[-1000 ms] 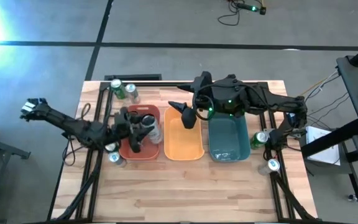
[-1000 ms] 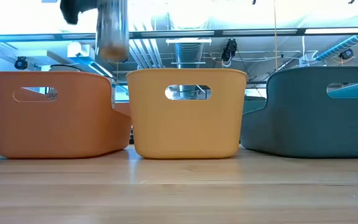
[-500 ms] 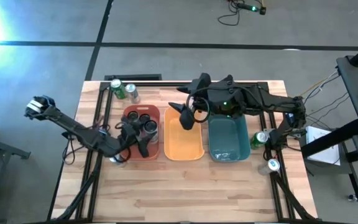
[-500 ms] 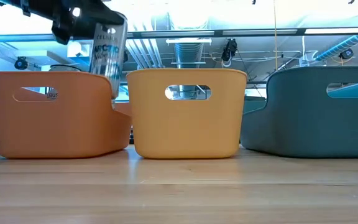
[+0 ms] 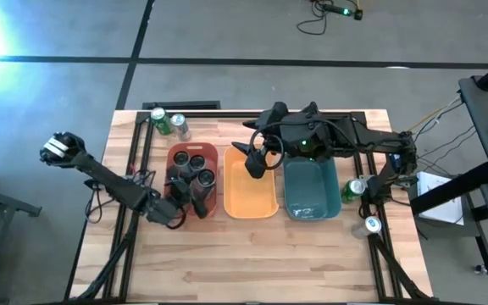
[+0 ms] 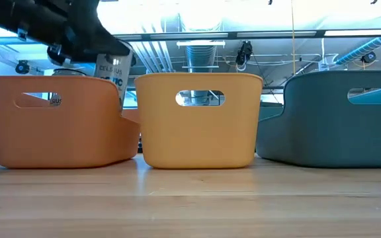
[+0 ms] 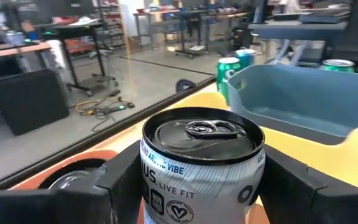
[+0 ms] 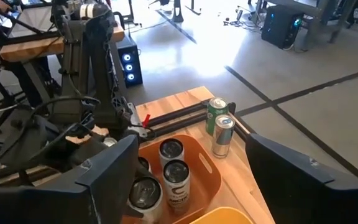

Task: Sort soda cans
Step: Put the white soda can into the orange bin

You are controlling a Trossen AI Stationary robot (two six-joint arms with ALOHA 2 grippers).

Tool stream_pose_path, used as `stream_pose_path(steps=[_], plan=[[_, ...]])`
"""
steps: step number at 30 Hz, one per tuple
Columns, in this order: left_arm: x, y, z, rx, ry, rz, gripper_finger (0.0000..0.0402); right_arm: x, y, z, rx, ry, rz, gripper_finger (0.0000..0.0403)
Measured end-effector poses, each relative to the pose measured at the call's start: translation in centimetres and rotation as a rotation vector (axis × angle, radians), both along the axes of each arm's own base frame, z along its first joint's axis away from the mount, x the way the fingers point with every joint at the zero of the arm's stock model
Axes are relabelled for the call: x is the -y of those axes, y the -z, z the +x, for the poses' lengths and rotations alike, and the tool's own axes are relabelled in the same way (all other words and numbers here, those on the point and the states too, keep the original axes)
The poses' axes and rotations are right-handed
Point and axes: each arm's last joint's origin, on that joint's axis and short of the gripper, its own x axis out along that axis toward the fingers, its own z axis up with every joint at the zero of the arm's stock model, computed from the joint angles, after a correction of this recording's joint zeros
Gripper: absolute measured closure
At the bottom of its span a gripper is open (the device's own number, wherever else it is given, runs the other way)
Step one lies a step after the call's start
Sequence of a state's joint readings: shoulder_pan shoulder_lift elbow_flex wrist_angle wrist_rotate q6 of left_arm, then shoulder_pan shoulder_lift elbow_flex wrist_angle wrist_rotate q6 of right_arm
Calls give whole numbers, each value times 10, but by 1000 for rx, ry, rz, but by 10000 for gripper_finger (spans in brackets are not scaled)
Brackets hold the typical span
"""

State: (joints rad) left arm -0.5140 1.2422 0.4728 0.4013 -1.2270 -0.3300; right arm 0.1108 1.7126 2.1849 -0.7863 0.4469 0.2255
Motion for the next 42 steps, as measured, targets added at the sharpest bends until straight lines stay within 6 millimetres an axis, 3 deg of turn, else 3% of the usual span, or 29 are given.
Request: stream_pose_path(steps=[16, 37, 42], plan=[[5, 24, 10, -23, -93, 38, 161, 0, 10, 3, -24, 10, 21, 125], [4, 7, 7, -30, -4, 25, 160, 0, 10, 4, -19, 10, 23, 111], [7, -5, 12, -15, -3, 31, 159, -2, 24, 9, -55, -5, 63, 109]])
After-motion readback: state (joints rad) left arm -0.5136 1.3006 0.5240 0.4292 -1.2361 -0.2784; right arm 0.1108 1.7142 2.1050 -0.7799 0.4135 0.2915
